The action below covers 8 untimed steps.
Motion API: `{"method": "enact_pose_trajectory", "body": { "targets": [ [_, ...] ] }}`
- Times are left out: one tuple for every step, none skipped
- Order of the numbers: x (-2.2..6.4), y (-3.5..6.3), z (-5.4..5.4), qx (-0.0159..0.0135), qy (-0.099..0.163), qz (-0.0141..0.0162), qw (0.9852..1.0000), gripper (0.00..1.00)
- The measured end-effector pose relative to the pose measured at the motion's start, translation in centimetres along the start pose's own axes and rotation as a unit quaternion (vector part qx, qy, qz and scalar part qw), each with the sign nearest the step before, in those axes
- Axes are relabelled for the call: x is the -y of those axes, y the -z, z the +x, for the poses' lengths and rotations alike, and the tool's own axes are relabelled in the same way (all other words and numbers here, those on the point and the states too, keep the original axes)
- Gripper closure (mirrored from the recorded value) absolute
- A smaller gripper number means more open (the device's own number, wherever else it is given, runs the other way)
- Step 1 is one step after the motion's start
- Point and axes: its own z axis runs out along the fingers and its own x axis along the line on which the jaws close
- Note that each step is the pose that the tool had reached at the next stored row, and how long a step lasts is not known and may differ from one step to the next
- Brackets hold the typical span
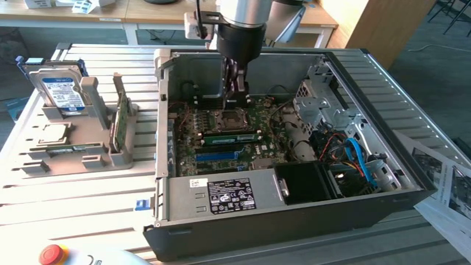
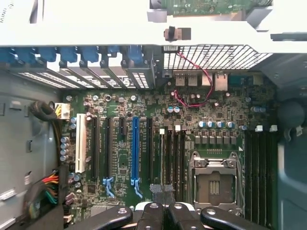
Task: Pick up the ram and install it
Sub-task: 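Press down the ram until it locks into place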
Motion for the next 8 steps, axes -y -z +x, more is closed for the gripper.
{"method": "enact_pose_trajectory", "body": {
  "targets": [
    [-0.01, 0.23, 0.0, -0.0001, 0.0, 0.0, 1.0, 0.89],
    [-0.01, 0.47, 0.0, -0.0002, 0.0, 0.0, 1.0, 0.89],
    [-0.02, 0.69, 0.0, -0.0004, 0.0, 0.0001, 1.0, 0.89],
    [-0.03, 0.94, 0.0, -0.0005, 0.0, 0.0, 1.0, 0.89],
    [-0.04, 1.18, 0.1, -0.0007, 0.0, 0.0, 1.0, 0.89],
    [-0.05, 1.4, 0.1, -0.0008, 0.0, 0.0, 1.0, 0.89],
    [-0.06, 1.62, 0.1, -0.001, 0.0, 0.0, 1.0, 0.89],
    [-0.06, 1.84, 0.1, -0.0011, 0.0, 0.0, 1.0, 0.89]
  ]
}}
